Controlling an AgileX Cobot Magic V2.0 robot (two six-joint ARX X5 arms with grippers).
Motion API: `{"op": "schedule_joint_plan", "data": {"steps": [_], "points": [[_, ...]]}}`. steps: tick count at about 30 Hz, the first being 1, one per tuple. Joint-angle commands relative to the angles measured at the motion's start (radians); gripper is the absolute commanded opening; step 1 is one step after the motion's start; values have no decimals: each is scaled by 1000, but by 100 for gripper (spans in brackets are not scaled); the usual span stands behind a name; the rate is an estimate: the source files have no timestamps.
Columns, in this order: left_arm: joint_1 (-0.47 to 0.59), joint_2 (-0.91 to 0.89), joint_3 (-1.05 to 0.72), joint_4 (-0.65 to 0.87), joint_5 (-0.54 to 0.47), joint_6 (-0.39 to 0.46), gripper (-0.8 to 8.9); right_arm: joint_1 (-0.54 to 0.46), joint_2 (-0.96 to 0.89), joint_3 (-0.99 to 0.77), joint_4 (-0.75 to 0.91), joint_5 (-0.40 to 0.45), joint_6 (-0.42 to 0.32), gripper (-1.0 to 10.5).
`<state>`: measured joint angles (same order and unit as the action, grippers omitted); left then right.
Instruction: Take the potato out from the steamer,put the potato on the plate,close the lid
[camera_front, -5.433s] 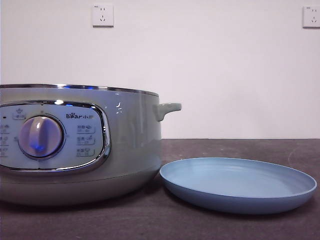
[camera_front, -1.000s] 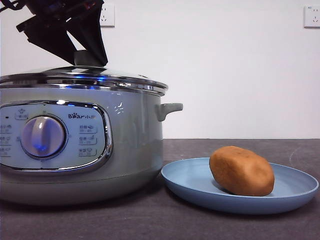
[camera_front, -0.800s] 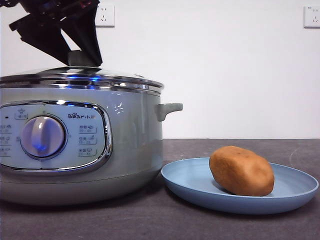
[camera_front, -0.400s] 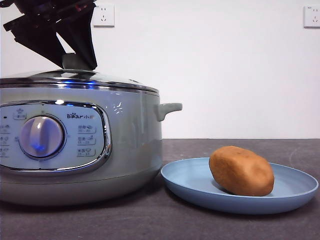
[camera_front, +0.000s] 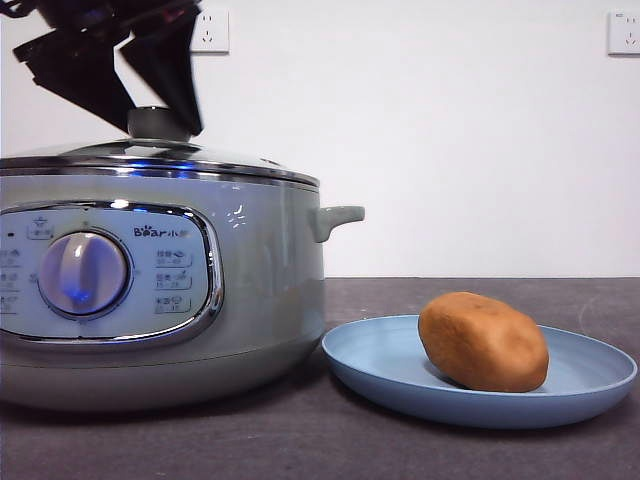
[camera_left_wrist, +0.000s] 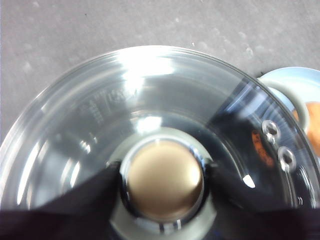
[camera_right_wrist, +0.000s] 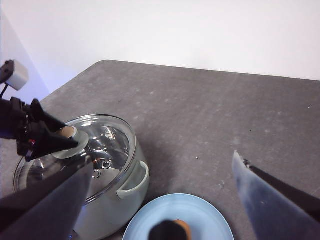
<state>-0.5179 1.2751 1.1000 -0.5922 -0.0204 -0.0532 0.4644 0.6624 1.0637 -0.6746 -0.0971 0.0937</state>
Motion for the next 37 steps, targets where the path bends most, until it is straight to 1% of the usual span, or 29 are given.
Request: {"op": "schedule_joint_plan", "data": {"steps": [1, 8, 13, 17, 18, 19, 21, 22, 23, 25, 31, 37], "points": [[-1, -6, 40, 19, -5, 5, 409, 1, -2, 3, 6, -1, 3, 467], [-2, -103, 123, 16, -4, 4, 408, 1, -2, 3, 7, -1, 3, 467], [-2, -251, 134, 18, -4, 4, 394, 1, -2, 3, 8, -1, 3, 467], [-2, -391, 134, 15, -2, 4, 283, 1, -2, 3, 9, -2, 3, 447], [-3, -421, 134, 14, -1, 4, 249, 1, -2, 3, 9, -2, 3, 412], [-5, -452, 134, 14, 0, 4, 190, 1, -2, 3, 9, -3, 3, 364], [-7, -506, 134, 14, 3, 2, 50, 2, -2, 3, 9, -8, 3, 257], [-9, -532, 134, 9, 3, 0, -26, 2, -2, 3, 10, -8, 3, 184], [-11, -555, 134, 1, 3, -1, -7, 2, -2, 3, 10, -8, 2, 109], [-12, -587, 134, -27, 2, -1, -8, 2, -2, 3, 10, -8, 2, -21], [-11, -607, 134, -137, -7, -2, -8, 2, -2, 3, 10, -8, 2, -11], [-12, -606, 134, -151, -1, -3, -3, 1, -2, 3, 6, -1, 3, -10]]}}
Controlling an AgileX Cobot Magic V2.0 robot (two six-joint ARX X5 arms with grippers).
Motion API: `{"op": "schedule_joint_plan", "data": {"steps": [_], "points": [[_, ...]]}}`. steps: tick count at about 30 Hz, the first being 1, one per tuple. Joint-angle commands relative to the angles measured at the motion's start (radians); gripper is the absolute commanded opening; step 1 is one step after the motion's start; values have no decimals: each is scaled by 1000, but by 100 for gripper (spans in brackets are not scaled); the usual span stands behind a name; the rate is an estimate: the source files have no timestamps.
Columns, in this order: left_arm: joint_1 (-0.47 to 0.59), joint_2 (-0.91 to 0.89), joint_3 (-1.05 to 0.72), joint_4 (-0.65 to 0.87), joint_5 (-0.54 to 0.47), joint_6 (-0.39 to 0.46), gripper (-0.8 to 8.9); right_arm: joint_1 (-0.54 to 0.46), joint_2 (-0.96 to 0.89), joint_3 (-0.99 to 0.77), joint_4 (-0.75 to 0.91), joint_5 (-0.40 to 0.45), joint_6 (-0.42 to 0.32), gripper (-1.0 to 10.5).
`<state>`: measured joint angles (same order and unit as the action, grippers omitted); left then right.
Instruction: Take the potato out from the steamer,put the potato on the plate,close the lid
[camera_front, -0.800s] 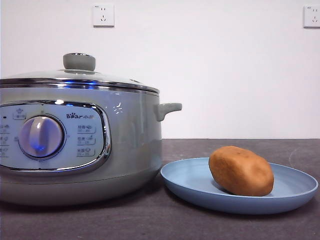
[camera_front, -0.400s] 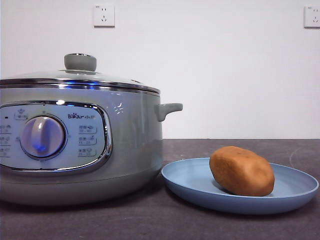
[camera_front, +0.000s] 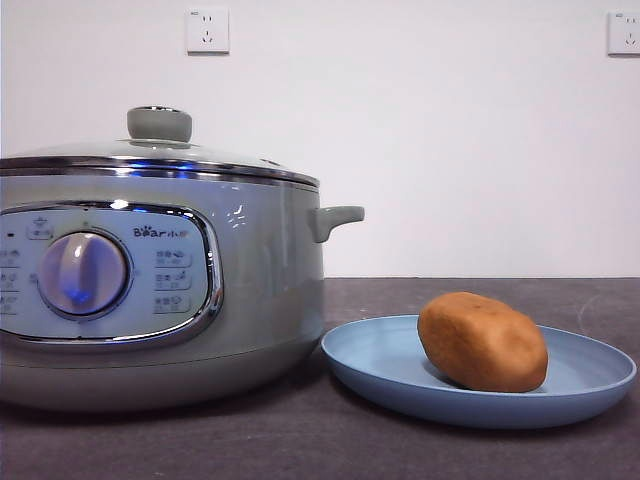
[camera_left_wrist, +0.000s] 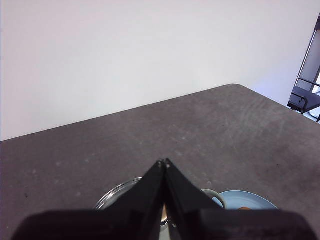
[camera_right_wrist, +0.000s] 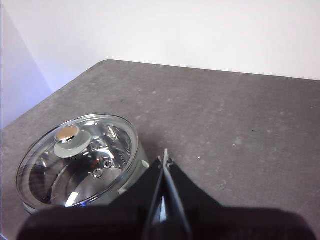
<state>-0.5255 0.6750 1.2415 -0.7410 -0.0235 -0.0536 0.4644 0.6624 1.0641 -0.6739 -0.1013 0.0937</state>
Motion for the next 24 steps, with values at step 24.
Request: {"op": "schedule_joint_plan", "data": {"steps": [24], "points": [[84, -1, -13, -35, -17, 4, -3, 1, -2, 3, 5, 3, 3, 1]]}}
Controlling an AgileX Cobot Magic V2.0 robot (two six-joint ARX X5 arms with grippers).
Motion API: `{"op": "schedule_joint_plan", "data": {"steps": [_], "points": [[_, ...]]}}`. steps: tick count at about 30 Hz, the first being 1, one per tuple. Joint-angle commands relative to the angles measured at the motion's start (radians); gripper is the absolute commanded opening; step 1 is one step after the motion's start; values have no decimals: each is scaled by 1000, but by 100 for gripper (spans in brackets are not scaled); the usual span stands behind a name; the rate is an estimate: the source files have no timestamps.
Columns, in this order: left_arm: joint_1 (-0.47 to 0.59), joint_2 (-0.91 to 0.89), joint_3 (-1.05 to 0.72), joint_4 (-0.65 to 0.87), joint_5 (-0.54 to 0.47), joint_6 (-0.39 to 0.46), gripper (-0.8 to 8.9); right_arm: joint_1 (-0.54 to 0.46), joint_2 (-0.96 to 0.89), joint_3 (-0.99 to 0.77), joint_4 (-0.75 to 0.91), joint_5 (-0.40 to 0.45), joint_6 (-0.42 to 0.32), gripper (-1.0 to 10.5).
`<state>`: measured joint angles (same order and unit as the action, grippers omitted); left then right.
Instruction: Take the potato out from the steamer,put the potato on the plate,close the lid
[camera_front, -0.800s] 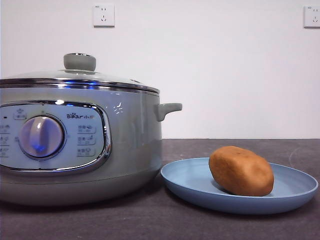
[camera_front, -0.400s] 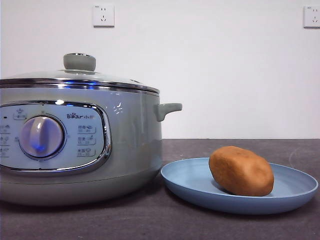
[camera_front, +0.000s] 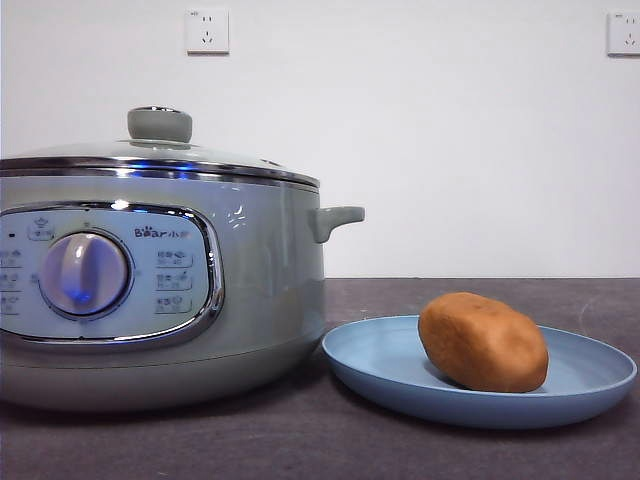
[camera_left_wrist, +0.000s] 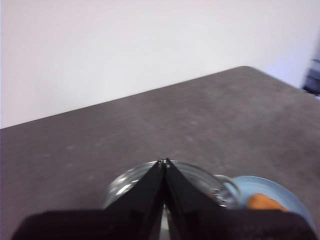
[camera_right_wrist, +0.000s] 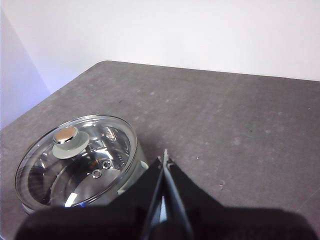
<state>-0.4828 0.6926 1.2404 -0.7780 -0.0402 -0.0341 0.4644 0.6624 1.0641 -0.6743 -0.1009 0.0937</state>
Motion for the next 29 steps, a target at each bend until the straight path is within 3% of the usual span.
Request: {"op": "schedule_joint_plan", "data": {"steps": [1, 8, 19, 29], "points": [[66, -25, -18, 2, 0, -46, -3, 1, -2, 3, 5, 3, 3, 1], [216, -110, -194, 68, 23, -124, -3, 1, -2, 3, -11, 3, 3, 1], [307, -394, -766, 537, 52, -168, -3, 1, -2, 3, -20, 3, 3, 1], [361, -602, -1109, 764, 43, -207, -3, 1, -2, 3, -19, 3, 3, 1]]}}
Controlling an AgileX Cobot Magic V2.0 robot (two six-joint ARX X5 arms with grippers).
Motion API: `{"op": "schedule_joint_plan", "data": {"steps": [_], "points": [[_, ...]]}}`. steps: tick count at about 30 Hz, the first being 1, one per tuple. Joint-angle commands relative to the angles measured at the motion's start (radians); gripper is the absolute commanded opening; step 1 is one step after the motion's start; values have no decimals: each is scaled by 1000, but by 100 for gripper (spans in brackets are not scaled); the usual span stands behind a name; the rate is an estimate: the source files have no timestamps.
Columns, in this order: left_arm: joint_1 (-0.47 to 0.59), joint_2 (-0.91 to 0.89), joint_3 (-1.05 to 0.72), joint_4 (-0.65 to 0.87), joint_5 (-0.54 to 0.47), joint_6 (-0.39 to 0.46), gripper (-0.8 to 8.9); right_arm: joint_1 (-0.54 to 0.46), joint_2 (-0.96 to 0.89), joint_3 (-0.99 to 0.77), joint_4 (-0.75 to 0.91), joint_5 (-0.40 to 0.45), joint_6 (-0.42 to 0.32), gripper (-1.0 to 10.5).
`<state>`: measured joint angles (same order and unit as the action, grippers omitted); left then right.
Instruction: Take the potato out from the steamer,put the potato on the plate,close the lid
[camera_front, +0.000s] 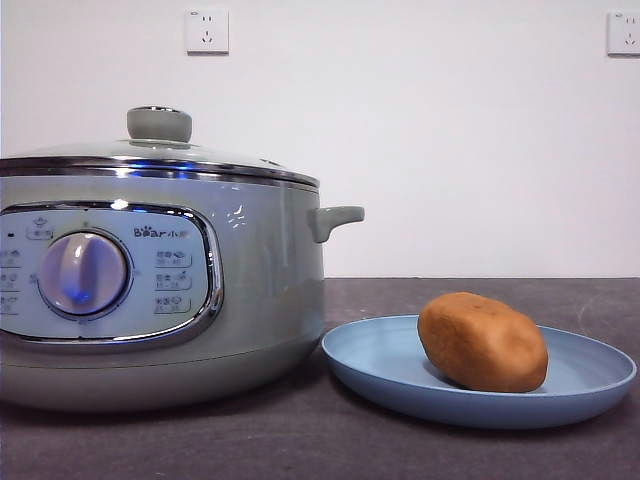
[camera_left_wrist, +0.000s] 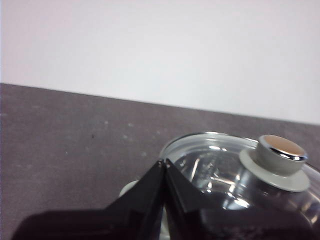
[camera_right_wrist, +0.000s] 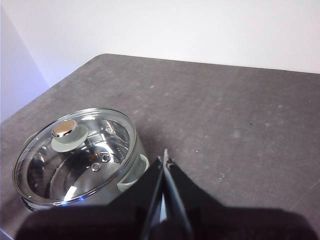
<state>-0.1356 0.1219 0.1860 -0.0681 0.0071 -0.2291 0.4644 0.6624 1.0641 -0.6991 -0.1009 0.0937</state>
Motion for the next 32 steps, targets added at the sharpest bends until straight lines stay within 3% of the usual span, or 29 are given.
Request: {"op": "schedule_joint_plan", "data": {"steps": [1, 12, 19, 32], "points": [[20, -49, -82, 78, -4, -12, -3, 1, -2, 3, 5, 3, 3, 1], [39, -120, -181, 56, -2, -10, -3, 1, -2, 3, 5, 3, 3, 1], [39, -120, -182, -127, -5, -10, -3, 1, -2, 3, 5, 3, 3, 1], [39, -120, -182, -117, -5, -7, -3, 1, -2, 3, 5, 3, 3, 2]]}}
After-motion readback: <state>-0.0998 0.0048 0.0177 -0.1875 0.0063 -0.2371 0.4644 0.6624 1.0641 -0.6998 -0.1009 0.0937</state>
